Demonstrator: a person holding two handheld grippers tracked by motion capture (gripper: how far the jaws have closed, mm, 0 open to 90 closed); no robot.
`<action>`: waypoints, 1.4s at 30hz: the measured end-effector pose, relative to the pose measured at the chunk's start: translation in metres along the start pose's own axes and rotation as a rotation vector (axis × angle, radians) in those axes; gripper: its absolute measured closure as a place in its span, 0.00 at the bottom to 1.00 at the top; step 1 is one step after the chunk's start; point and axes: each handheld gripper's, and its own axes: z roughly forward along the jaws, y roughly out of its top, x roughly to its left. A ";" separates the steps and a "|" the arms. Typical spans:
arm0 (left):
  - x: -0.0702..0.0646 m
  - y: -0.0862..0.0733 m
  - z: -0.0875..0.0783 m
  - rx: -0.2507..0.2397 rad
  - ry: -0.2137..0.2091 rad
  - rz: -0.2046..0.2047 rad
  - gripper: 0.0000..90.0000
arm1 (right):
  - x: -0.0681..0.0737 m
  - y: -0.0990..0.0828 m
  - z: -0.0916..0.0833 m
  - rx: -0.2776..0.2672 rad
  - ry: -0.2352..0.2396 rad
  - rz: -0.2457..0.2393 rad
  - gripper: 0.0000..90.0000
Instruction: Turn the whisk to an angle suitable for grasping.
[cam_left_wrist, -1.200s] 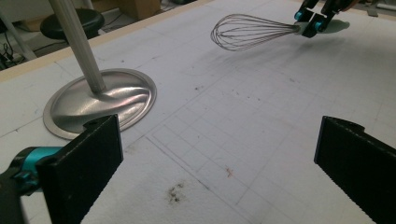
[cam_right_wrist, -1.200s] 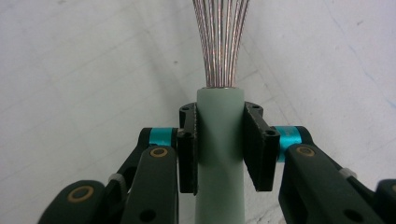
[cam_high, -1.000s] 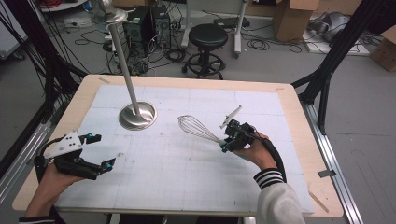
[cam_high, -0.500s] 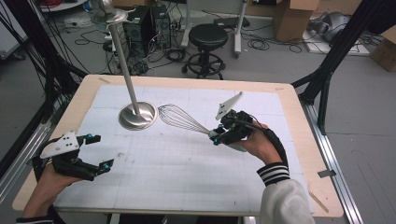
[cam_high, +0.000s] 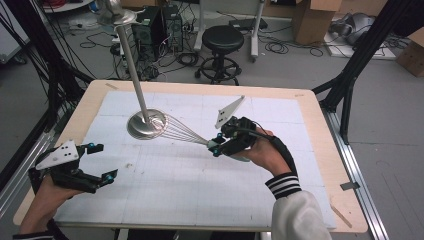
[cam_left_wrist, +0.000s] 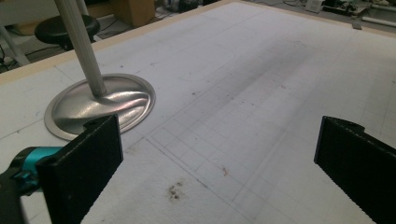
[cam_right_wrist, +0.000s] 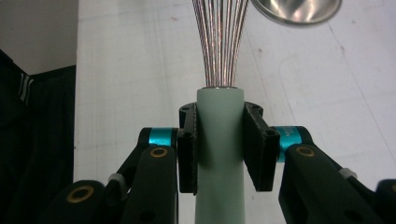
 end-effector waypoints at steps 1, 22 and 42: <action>0.000 0.000 0.000 0.000 -0.002 0.002 0.02 | 0.001 0.003 0.002 -0.003 0.005 -0.006 0.77; 0.001 0.000 -0.006 -0.009 0.001 0.002 0.02 | 0.017 0.032 0.066 0.020 0.083 -0.023 0.77; 0.001 0.000 -0.007 -0.016 0.001 0.001 0.02 | 0.030 0.039 0.118 0.085 0.115 -0.027 0.77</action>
